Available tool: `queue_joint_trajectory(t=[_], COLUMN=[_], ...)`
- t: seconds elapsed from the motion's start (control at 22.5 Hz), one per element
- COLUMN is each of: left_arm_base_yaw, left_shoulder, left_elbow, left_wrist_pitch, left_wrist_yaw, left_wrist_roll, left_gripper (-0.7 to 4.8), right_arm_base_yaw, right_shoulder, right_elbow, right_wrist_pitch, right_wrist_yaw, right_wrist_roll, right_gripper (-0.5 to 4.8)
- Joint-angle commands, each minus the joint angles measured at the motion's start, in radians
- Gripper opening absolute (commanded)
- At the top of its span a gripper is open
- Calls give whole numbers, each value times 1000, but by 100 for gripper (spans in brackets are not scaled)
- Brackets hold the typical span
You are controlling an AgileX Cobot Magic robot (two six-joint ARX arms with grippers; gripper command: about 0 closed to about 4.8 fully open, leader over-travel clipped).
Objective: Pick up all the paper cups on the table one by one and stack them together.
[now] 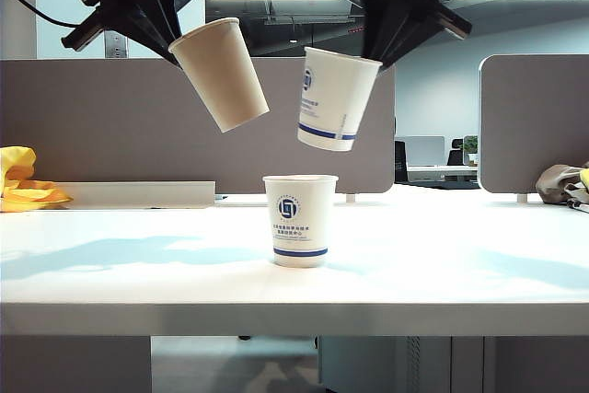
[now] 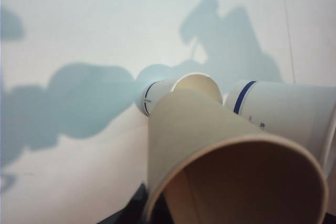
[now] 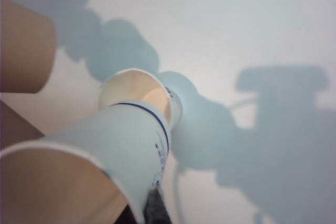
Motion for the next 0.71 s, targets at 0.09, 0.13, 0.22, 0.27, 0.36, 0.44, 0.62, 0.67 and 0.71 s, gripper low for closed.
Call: queue_joint_trajectory(t=[0.09,0.13,0.22,0.27,0.36,0.44,0.62,0.67,0.71], left_arm_base_yaw=[-3,-3,-10,-10,-10,-10,-10,-10,-9], left_shoulder=[-7,-7,-7,-7,-8,-8,-8,-8,-8], left_elbow=[4,4,4,4,4,4,4,4,4], left_wrist_pitch=[27,35,55,65,80,83,83,84,84], left_wrist_yaw=[6,6,3,9,10,13,13,13,13], left_wrist_roll=[-3,-15,-31,-38,-38,-37,-37,-38,-37], left_gripper=[-6,-6,-6,-6,-6,-6,-6,-6,-6], right_arm_base_yaw=[-2,-2,-2,-2,-2,0,11,17,23], right_shoulder=[-4,-4,-3,0,3,11,52,62,76], right_elbow=[5,5,4,3,3,3,3,3,3], right_wrist_pitch=[37,37,45,58,82,99,104,104,104], right_wrist_yaw=[-3,-5,-25,-45,-59,-60,-61,-68,-70], right_wrist_roll=[1,1,1,2,21,29,30,31,30], right_gripper=[20,20,20,20,20,20,20,20,20])
